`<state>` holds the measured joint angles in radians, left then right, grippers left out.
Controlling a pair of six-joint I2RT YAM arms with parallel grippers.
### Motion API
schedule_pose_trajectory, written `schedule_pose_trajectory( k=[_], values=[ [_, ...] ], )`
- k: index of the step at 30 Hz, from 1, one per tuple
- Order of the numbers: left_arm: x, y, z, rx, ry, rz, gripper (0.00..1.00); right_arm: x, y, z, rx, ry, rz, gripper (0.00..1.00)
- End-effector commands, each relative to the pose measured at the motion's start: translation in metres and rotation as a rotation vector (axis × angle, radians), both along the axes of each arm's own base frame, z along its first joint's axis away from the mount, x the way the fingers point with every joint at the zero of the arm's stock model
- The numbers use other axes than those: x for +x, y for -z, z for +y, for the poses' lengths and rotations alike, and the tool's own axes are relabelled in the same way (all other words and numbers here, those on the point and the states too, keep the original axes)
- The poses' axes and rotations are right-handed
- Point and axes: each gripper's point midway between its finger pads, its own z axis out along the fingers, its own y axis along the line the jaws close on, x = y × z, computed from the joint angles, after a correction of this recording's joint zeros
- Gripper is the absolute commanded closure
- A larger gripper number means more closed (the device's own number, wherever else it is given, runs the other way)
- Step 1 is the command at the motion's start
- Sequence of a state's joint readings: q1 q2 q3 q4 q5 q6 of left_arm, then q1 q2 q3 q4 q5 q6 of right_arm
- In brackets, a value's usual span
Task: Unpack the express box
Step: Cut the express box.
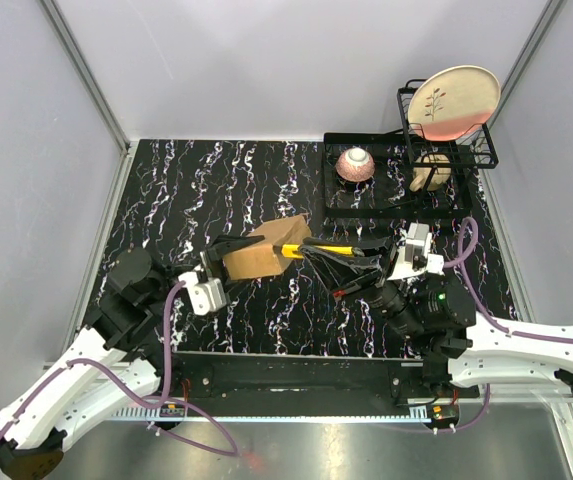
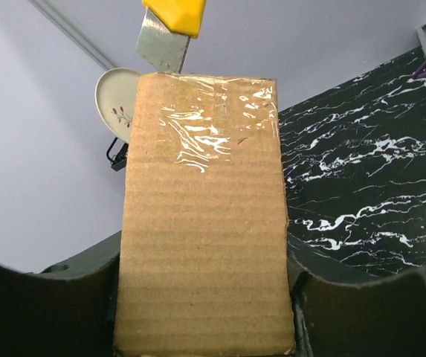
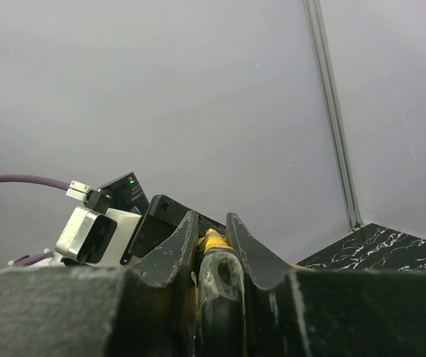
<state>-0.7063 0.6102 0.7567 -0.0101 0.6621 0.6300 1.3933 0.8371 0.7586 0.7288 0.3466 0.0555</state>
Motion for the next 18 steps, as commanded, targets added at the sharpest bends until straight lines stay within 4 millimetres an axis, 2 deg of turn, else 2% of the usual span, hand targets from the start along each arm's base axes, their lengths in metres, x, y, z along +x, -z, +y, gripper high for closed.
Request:
schedule_pose_trajectory(
  k=[1,11,18],
  values=[
    [0.023,-0.056,0.014,-0.188,-0.151,-0.052,1.0,-0.005,0.009,0.01,0.0,-0.045,0.034,1.0],
    [0.046,-0.073,0.03,-0.29,-0.297,-0.013,1.0,-0.003,0.015,0.01,0.005,-0.047,0.061,1.0],
    [0.047,-0.083,0.033,-0.327,-0.307,-0.011,1.0,-0.002,0.017,0.008,0.009,-0.048,0.07,1.0]
  ],
)
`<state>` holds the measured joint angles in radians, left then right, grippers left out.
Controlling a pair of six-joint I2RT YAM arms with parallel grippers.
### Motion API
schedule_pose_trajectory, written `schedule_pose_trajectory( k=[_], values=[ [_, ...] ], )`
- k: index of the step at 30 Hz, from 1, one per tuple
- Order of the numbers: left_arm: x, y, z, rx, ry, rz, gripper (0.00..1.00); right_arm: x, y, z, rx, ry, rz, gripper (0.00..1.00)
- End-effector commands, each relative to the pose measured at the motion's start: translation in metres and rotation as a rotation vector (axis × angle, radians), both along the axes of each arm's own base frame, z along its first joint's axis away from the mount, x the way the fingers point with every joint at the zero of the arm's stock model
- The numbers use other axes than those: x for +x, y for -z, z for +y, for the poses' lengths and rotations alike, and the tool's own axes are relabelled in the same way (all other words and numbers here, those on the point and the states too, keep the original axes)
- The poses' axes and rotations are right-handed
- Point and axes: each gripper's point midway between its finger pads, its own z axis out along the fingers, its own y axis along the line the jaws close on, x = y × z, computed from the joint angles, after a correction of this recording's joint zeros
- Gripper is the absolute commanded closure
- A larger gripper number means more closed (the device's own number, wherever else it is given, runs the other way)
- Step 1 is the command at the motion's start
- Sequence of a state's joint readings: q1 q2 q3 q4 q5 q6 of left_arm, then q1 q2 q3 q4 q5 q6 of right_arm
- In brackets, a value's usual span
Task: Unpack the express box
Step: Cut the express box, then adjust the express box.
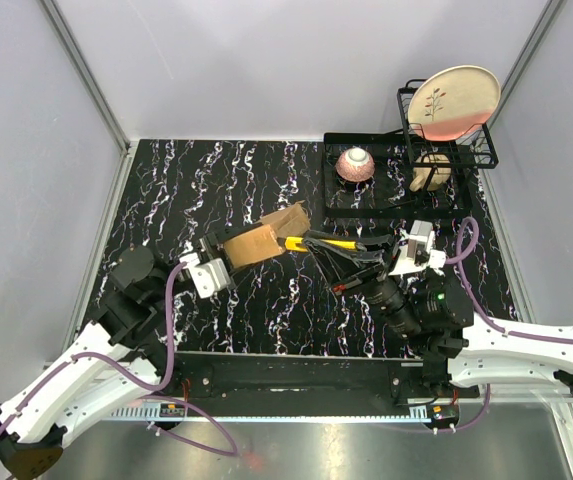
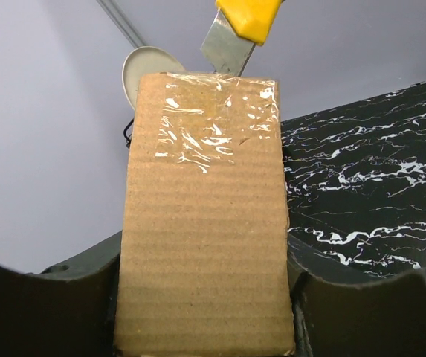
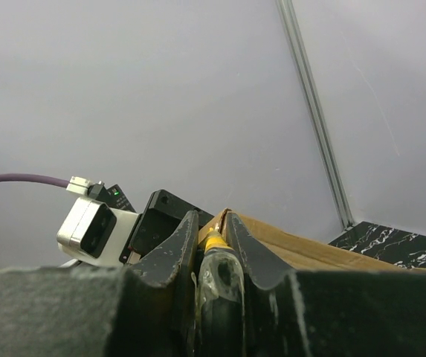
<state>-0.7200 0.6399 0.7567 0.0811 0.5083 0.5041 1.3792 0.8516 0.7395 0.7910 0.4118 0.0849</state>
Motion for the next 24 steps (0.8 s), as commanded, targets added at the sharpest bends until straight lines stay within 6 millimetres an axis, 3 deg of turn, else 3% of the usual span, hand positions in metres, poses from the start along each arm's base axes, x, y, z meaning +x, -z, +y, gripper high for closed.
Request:
schedule_pose_trajectory(
  k=[1,12,19,24],
  values=[
    [0.025,-0.072,0.032,-0.226,-0.215,-0.106,1.0,-0.016,0.016,0.013,-0.037,-0.099,0.016,1.0],
    [0.033,-0.08,0.042,-0.297,-0.253,-0.043,1.0,-0.016,0.018,0.005,-0.013,-0.106,0.035,1.0],
    [0.016,-0.072,0.029,-0.244,-0.143,-0.054,1.0,-0.017,0.015,0.003,-0.011,-0.101,0.02,1.0],
    [-0.003,-0.06,0.017,-0.217,-0.011,0.037,1.0,-0.016,-0.002,-0.016,-0.043,-0.038,-0.057,1.0]
  ],
)
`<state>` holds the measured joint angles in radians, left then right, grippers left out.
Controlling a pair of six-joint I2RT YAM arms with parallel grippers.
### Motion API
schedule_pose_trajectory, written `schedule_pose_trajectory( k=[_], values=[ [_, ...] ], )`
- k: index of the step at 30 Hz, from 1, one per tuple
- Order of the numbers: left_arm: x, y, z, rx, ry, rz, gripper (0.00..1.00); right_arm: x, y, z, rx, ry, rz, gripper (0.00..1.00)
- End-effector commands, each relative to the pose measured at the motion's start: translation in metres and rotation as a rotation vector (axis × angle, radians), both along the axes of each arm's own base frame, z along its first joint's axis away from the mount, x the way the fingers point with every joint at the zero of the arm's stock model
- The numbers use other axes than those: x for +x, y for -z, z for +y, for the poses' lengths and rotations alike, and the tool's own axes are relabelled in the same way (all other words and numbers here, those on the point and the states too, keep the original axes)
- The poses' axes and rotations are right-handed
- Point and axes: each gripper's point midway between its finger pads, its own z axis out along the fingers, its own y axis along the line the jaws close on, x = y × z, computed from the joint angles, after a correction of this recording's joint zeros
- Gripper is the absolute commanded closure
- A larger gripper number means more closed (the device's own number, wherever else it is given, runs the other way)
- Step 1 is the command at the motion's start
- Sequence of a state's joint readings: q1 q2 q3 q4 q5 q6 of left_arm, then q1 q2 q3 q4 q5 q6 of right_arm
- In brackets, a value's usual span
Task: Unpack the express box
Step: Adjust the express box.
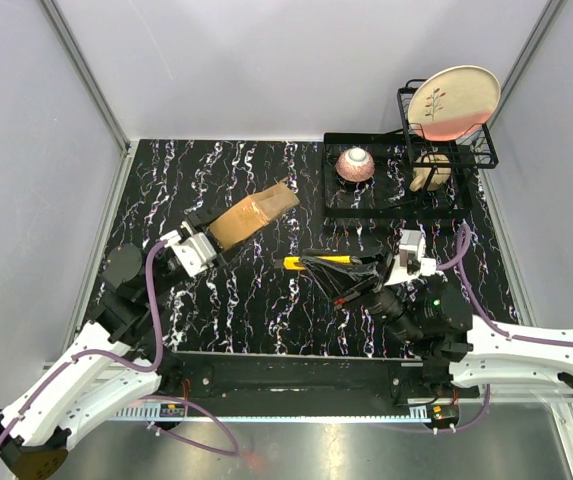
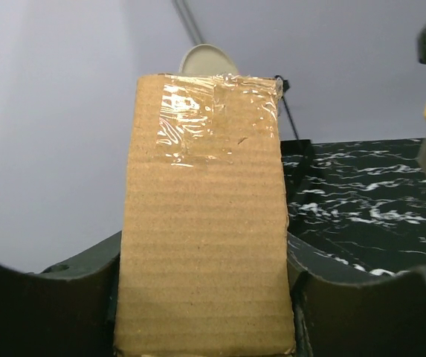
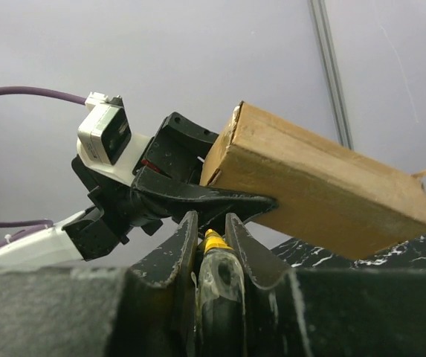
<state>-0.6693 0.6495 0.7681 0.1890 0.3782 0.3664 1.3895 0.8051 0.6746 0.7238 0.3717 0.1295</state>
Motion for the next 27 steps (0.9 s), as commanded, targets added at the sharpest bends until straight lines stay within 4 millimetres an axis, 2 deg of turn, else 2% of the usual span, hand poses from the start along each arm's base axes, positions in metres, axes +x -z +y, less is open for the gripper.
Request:
schedule_pose_trajectory(
  k=[1,6,11,13,15,19,22,24,25,26,27],
  values=[
    [-0.035,-0.031,-0.005,-0.065,0.168,-0.019,1.0,-0.006,-0.035,-0.025,0.01,0.036,-0.097,1.0],
    [-0.039,-0.036,-0.005,-0.225,0.233,0.265,1.0,-0.009,-0.051,-0.046,-0.096,0.074,-0.186,1.0],
    [-0.021,-0.032,0.001,-0.374,0.183,0.534,1.0,-0.01,-0.061,-0.064,-0.148,0.095,-0.211,1.0],
    [-0.015,-0.035,0.001,-0.408,0.176,0.602,1.0,-0.01,-0.065,-0.077,-0.129,0.111,-0.21,1.0],
    [-0.009,-0.045,0.002,-0.455,0.195,0.682,1.0,-0.008,-0.064,-0.086,-0.134,0.133,-0.207,1.0],
    [-0.014,-0.059,-0.001,-0.469,0.27,0.798,1.0,0.001,-0.054,-0.095,-0.182,0.189,-0.19,1.0],
    [-0.008,-0.065,-0.003,-0.503,0.343,1.011,1.0,0.003,-0.053,-0.099,-0.201,0.212,-0.193,1.0],
    [0.012,-0.075,0.005,-0.574,0.304,1.14,1.0,0.005,-0.057,-0.099,-0.218,0.224,-0.205,1.0],
    [0.013,-0.071,0.005,-0.561,0.316,1.228,1.0,0.006,-0.058,-0.099,-0.224,0.233,-0.207,1.0],
    [0.022,-0.07,0.01,-0.575,0.293,1.282,0.99,0.007,-0.059,-0.099,-0.238,0.244,-0.215,1.0],
    [0.033,-0.073,0.007,-0.568,0.296,1.357,0.95,0.008,-0.064,-0.097,-0.238,0.246,-0.218,1.0]
  ],
)
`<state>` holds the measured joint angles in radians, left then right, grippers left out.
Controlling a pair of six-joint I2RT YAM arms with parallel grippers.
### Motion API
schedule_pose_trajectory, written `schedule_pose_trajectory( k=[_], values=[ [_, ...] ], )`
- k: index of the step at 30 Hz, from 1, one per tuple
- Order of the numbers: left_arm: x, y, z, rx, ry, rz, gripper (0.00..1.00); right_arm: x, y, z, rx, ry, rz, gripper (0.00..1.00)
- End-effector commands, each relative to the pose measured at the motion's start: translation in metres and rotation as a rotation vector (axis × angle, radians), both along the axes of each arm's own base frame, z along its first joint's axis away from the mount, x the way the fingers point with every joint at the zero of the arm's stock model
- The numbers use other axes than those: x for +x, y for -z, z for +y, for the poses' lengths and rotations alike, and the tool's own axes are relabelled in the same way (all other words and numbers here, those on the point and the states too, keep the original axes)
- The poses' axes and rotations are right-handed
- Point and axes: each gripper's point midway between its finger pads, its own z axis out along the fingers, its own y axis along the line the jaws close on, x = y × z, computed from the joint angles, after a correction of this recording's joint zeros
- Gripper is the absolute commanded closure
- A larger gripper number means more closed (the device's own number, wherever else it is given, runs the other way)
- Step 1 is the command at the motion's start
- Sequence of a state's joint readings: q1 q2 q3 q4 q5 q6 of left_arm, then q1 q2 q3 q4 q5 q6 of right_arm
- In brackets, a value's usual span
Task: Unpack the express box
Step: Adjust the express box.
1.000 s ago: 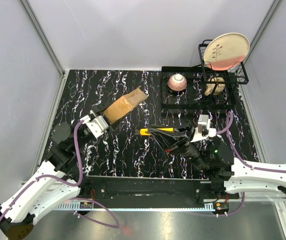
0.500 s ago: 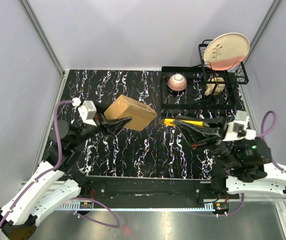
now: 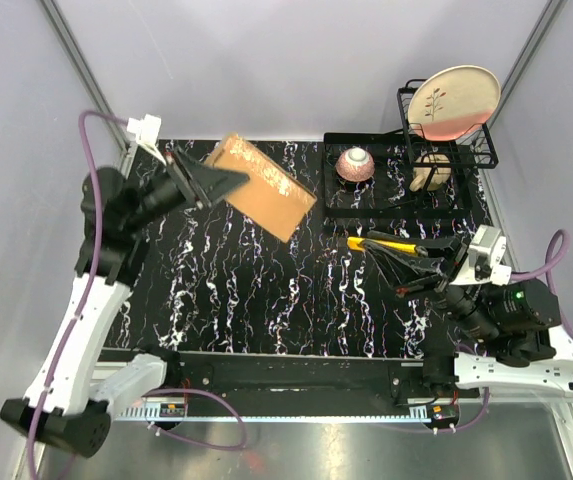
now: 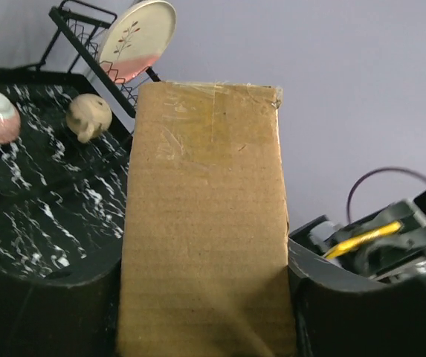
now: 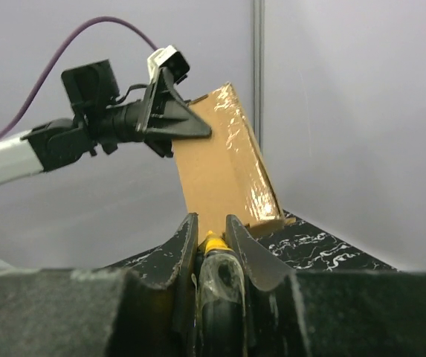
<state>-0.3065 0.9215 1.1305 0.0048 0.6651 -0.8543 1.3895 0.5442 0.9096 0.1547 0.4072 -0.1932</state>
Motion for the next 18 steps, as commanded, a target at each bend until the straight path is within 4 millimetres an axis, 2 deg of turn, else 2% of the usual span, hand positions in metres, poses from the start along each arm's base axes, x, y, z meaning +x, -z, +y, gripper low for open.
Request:
schedule_pose_trajectory(
  k=[1,3,4,5,6,7,9,10,13,14,18],
  values=[
    [-0.008,-0.018,-0.006,-0.078,0.229,0.382,0.93,0.005,-0.024,-0.007,-0.01,0.054,-0.036,1.0],
    [-0.009,-0.021,-0.015,-0.077,0.343,0.42,0.89,0.007,-0.029,-0.001,-0.032,0.06,-0.045,1.0],
    [-0.022,-0.034,-0.017,-0.088,0.433,0.363,0.89,0.006,-0.032,0.002,-0.039,0.056,-0.051,1.0],
    [-0.031,-0.038,-0.019,-0.086,0.495,0.331,0.89,0.006,-0.034,0.005,-0.046,0.052,-0.056,1.0],
    [-0.034,-0.031,-0.022,-0.08,0.549,0.334,0.89,0.006,-0.042,0.011,-0.05,0.044,-0.06,1.0],
    [-0.054,-0.033,-0.024,-0.05,0.643,0.271,0.89,0.004,-0.046,0.014,-0.055,0.031,-0.068,1.0],
    [-0.07,-0.019,-0.024,-0.004,0.73,0.232,0.87,0.0,-0.056,0.023,-0.068,-0.003,-0.078,1.0],
    [-0.076,-0.017,-0.024,0.007,0.75,0.191,0.82,-0.001,-0.058,0.026,-0.075,-0.01,-0.081,1.0],
    [-0.085,-0.011,-0.022,0.02,0.766,0.185,0.8,0.0,-0.058,0.039,-0.123,-0.013,-0.09,1.0],
    [-0.086,-0.011,-0.021,0.024,0.771,0.177,0.8,0.004,-0.05,0.047,-0.183,-0.002,-0.087,1.0],
    [-0.092,-0.012,-0.019,0.049,0.791,0.14,0.78,0.008,-0.046,0.053,-0.251,0.016,-0.075,1.0]
  ],
)
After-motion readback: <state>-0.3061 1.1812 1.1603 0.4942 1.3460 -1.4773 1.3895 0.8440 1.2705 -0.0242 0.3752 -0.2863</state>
